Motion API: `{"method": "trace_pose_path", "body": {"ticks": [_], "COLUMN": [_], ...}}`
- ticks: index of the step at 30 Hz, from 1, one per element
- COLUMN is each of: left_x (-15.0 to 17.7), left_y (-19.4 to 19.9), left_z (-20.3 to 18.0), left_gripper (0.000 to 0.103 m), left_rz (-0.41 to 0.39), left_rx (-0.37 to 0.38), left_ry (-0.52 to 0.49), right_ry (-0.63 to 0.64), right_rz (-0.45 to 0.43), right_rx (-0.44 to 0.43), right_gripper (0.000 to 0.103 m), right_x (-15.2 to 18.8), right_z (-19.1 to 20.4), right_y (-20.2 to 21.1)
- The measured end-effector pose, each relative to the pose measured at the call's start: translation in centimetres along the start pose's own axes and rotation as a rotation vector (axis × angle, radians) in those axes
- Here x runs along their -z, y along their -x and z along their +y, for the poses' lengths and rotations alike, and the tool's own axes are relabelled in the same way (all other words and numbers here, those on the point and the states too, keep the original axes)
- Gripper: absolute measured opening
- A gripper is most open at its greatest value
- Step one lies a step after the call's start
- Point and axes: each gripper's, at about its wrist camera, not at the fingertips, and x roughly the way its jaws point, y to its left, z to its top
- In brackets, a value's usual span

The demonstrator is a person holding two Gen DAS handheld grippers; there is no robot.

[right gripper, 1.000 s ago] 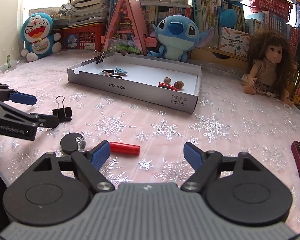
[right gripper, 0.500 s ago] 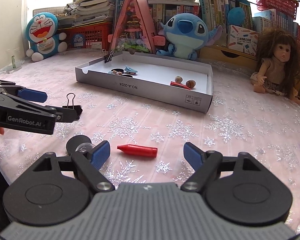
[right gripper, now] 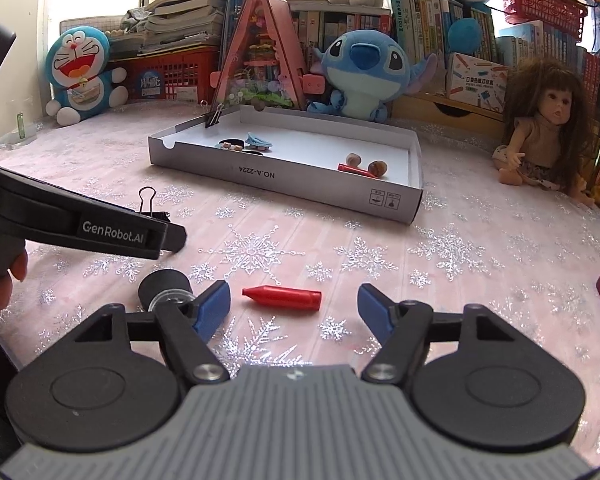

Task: Organize rigid objects
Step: 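Lower the left tool around the black binder clip while the right approaches the red crayon, then grasp the binder clip with the left tool while the right grasps the red crayon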

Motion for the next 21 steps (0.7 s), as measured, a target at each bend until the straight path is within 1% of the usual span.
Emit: {"method": "trace_pose_path", "body": {"ticks": [2, 3, 7, 11, 13, 15, 16, 21], "left_x": [-0.03, -0.06, -0.07, -0.01, -0.03, -0.05, -0.08, -0.17], "left_y": [-0.04, -0.05, -0.01, 0.05, 0.10, 0.18, 0.19, 0.42], "left_z": [0.18, 0.26, 0.23, 0.10, 0.07, 0.10, 0.09, 0.09], "left_gripper": [0.034, 0.032, 0.032, 0.032, 0.032, 0.032, 0.032, 0.032], "left_rz": [-0.002, -0.002, -0.006, -0.011, -0.013, -0.015, -0.016, -0.025], "left_rx": [-0.003, -0.001, 0.007, 0.010, 0.011, 0.014, 0.013, 0.011], "left_ry": [0.010, 0.013, 0.006, -0.001, -0.002, -0.002, -0.003, -0.009], "right_ry": [0.006, 0.002, -0.021, -0.035, -0.036, -0.040, -0.045, -0.053], "right_rz": [-0.004, 0.000, 0.016, 0.024, 0.029, 0.033, 0.035, 0.038], "right_rx": [-0.009, -0.011, -0.037, -0.038, -0.038, -0.033, -0.031, -0.034], "right_gripper": [0.080, 0.080, 0.077, 0.070, 0.064, 0.052, 0.050, 0.049], "right_x": [0.12, 0.14, 0.08, -0.22, -0.35, -0.42, -0.48, -0.64], "right_z": [0.17, 0.23, 0.22, 0.16, 0.23, 0.26, 0.24, 0.11], "right_y": [0.07, 0.05, -0.15, -0.35, -0.43, -0.48, -0.51, -0.48]}}
